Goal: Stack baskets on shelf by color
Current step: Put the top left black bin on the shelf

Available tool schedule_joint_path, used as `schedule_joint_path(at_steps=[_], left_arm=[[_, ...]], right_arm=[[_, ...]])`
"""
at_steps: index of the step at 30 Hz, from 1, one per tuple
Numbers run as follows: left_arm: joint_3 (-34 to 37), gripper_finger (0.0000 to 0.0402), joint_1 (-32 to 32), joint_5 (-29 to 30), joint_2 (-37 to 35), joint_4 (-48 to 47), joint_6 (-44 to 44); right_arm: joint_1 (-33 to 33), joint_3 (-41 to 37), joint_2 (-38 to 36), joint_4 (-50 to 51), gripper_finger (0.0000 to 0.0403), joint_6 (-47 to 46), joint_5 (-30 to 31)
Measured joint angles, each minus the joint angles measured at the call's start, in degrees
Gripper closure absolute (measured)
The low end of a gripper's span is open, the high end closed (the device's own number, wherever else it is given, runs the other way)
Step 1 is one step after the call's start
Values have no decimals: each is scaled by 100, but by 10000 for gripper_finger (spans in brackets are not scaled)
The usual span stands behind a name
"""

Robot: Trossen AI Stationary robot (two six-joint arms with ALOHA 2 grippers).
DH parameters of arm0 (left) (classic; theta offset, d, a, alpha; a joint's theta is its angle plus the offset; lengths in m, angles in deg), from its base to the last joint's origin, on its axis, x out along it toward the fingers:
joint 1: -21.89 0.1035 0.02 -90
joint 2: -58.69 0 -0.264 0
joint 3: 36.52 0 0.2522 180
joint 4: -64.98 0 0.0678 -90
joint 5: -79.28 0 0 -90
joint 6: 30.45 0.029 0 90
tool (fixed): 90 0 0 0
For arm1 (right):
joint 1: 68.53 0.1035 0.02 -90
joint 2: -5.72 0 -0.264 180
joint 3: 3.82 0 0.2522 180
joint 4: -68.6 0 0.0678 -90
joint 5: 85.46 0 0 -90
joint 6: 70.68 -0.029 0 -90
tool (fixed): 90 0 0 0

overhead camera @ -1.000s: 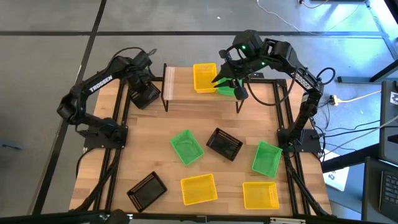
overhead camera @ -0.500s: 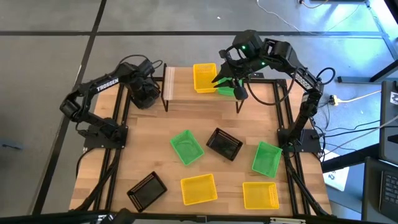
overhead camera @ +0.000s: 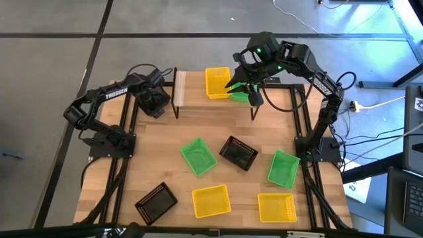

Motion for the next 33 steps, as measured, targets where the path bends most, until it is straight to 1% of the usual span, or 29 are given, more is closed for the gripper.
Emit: schedule_joint_path(at_steps=[19, 21, 25, 29, 33], left_arm=[[733, 343, -3, 37, -2, 734, -33], [748, 352, -4, 38, -2, 739, -63], [748, 392, -26, 65, -10, 742, -213], [732, 399, -24, 78, -193, 692, -330], [487, 400, -24, 57, -522, 386, -569]], right_arm=[[0, 0, 0, -124, 313, 0, 2], [0, 0, 0, -124, 313, 0, 2], [0, 0, 2, -124, 313, 0, 2], [0, 0, 2, -124, 313, 0, 4], [0, 0, 2, -124, 313, 0, 7]])
